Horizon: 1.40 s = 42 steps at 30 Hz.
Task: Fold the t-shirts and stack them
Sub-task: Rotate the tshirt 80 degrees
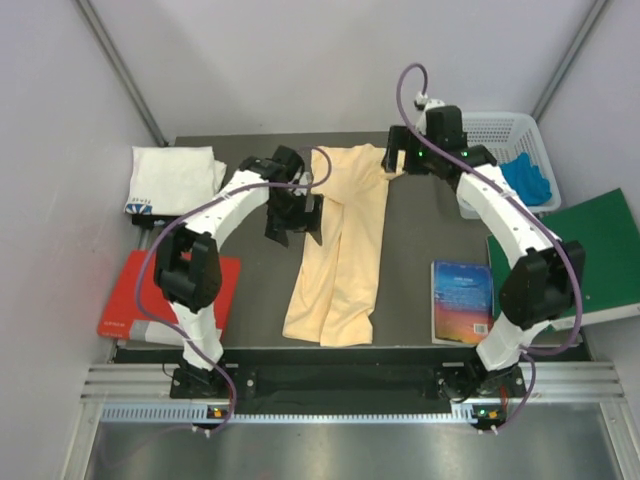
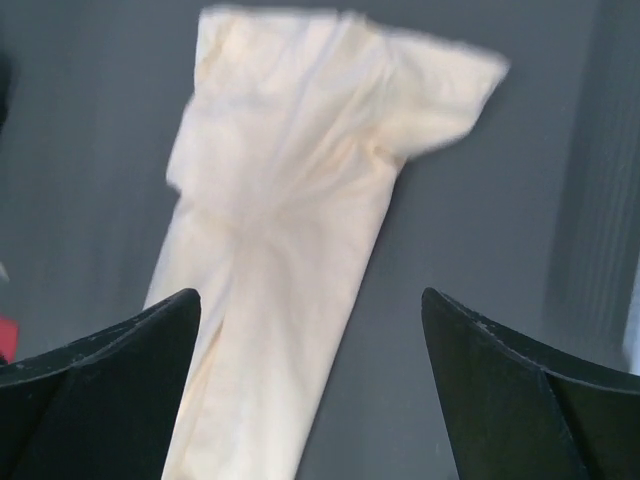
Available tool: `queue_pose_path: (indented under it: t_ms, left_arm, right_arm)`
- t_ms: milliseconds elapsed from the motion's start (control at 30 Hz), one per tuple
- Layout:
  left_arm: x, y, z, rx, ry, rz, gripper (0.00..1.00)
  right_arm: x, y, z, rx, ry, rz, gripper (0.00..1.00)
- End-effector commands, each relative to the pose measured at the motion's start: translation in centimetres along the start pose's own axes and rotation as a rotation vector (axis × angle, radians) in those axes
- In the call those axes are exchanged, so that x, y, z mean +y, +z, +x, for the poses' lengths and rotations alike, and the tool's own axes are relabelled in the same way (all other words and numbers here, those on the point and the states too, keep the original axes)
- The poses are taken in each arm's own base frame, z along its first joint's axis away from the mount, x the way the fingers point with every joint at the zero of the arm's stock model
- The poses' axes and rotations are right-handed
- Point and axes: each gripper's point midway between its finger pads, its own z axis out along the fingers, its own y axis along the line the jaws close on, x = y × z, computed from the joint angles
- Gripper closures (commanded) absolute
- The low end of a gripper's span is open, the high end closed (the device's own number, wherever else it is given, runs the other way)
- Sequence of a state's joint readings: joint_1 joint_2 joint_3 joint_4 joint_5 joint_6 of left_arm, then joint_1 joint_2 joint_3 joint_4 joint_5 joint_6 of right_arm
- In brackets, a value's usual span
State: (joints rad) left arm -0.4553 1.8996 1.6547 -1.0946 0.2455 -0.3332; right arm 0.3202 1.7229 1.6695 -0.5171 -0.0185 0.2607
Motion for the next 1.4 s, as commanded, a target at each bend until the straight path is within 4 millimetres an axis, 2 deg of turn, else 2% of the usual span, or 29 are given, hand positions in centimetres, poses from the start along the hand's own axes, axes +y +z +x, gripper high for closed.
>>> queue_pose_path:
  t_ms: [0, 33, 67, 100, 133, 167, 200, 233, 267, 300, 367, 400, 433, 467, 500, 533, 567, 600, 667, 700, 733, 967, 1033, 1067, 1233, 1367]
  left_arm:
    - [1.5, -1.8, -5.3, -0.161, -0.183, 0.181, 0.01]
    - [1.8, -2.0, -6.6, -0.189, -0.208, 0.213, 0.01]
    - [1.8, -3.4, -9.6, -0.284, -0.200, 0.257, 0.01]
    - [1.8, -4.1, -11.2, -0.336, -0.190, 0.271, 0.01]
    - [2.0, -3.4, -12.6, -0.348, -0.192, 0.271, 0.01]
    - [1.7, -3.7, -14.4, -0.388, -0.175, 0.284, 0.01]
    - [0.5, -5.7, -17.0, -0.454, -0.141, 0.322, 0.01]
    - [0.8, -3.4, -18.3, -0.425, -0.155, 0.330, 0.01]
    - [0.3, -3.0, -19.5, -0.426, -0.147, 0.357, 0.01]
    - [-0.4, -2.4, -21.8, -0.436, -0.141, 0.403, 0.01]
    - [-1.4, -2.1, -23.9, -0.452, -0.134, 0.465, 0.09]
    - [-2.2, -2.8, -25.6, -0.500, -0.137, 0.513, 0.13]
    - [-2.4, -1.2, -26.0, -0.480, -0.149, 0.552, 0.15]
    - [-2.3, -0.6, -26.5, -0.489, -0.166, 0.567, 0.15]
    - [-2.1, 0.8, -26.5, -0.474, -0.213, 0.583, 0.17]
    - [-2.4, 0.6, -27.9, -0.537, -0.197, 0.621, 0.18]
    - [-2.4, 0.8, -28.4, -0.558, -0.207, 0.634, 0.20]
    - [-2.0, 1.8, -28.8, -0.555, -0.241, 0.640, 0.22]
    - [-2.1, 1.4, -30.3, -0.611, -0.237, 0.659, 0.23]
    - [-1.8, 2.0, -30.7, -0.613, -0.259, 0.666, 0.23]
    - [-2.0, 1.3, -31.4, -0.639, -0.254, 0.686, 0.23]
    - [0.5, -0.4, -34.8, -0.775, -0.322, 0.735, 0.25]
    - [1.2, 0.0, -35.2, -0.783, -0.339, 0.737, 0.25]
    - [1.3, -0.6, -35.6, -0.797, -0.338, 0.744, 0.25]
    - [2.9, 1.7, -35.7, -0.782, -0.359, 0.706, 0.26]
    - [3.4, 3.7, -35.4, -0.755, -0.370, 0.693, 0.26]
  right_arm:
    - [-0.1, -1.4, 12.4, 0.354, 0.134, -0.073, 0.08]
    - [-0.1, -1.8, 13.1, 0.362, 0.148, -0.073, 0.08]
    - [0.0, -2.6, 13.2, 0.350, 0.165, -0.075, 0.08]
    - [-0.3, -2.9, 14.7, 0.379, 0.174, -0.070, 0.07]
    - [-0.4, -3.2, 15.2, 0.385, 0.183, -0.066, 0.07]
    - [-0.4, -3.6, 15.4, 0.384, 0.192, -0.067, 0.07]
    - [-0.6, -3.8, 16.2, 0.400, 0.197, -0.060, 0.07]
    - [-0.6, -3.9, 16.4, 0.402, 0.201, -0.059, 0.07]
    - [-0.6, -4.0, 16.6, 0.402, 0.205, -0.057, 0.07]
    - [-0.9, -4.0, 16.8, 0.403, 0.205, -0.046, 0.07]
    - [-1.2, -3.9, 17.0, 0.404, 0.209, -0.029, 0.07]
    - [-1.2, -3.9, 16.8, 0.401, 0.210, -0.023, 0.07]
    - [-1.3, -3.8, 16.8, 0.400, 0.211, -0.017, 0.07]
    - [-1.4, -3.7, 16.8, 0.404, 0.213, -0.012, 0.07]
    - [-1.3, -3.6, 16.5, 0.396, 0.215, -0.013, 0.07]
    - [-1.3, -3.6, 16.3, 0.394, 0.214, -0.012, 0.07]
    - [-1.3, -3.5, 16.3, 0.398, 0.216, -0.008, 0.07]
    - [-1.2, -3.4, 16.2, 0.397, 0.218, -0.009, 0.07]
    - [-1.3, -3.3, 16.4, 0.406, 0.222, -0.006, 0.07]
    - [-1.3, -3.3, 16.5, 0.409, 0.225, -0.005, 0.07]
    - [-1.3, -3.3, 16.6, 0.414, 0.229, -0.005, 0.07]
    - [-1.4, -3.0, 18.5, 0.463, 0.251, -0.002, 0.07]
    - [-1.5, -2.9, 18.8, 0.470, 0.257, 0.001, 0.07]
    - [-1.5, -2.8, 18.9, 0.474, 0.258, 0.002, 0.07]
    - [-1.5, -2.4, 19.1, 0.490, 0.261, 0.011, 0.07]
    - [-1.6, -1.9, 18.2, 0.484, 0.253, 0.021, 0.06]
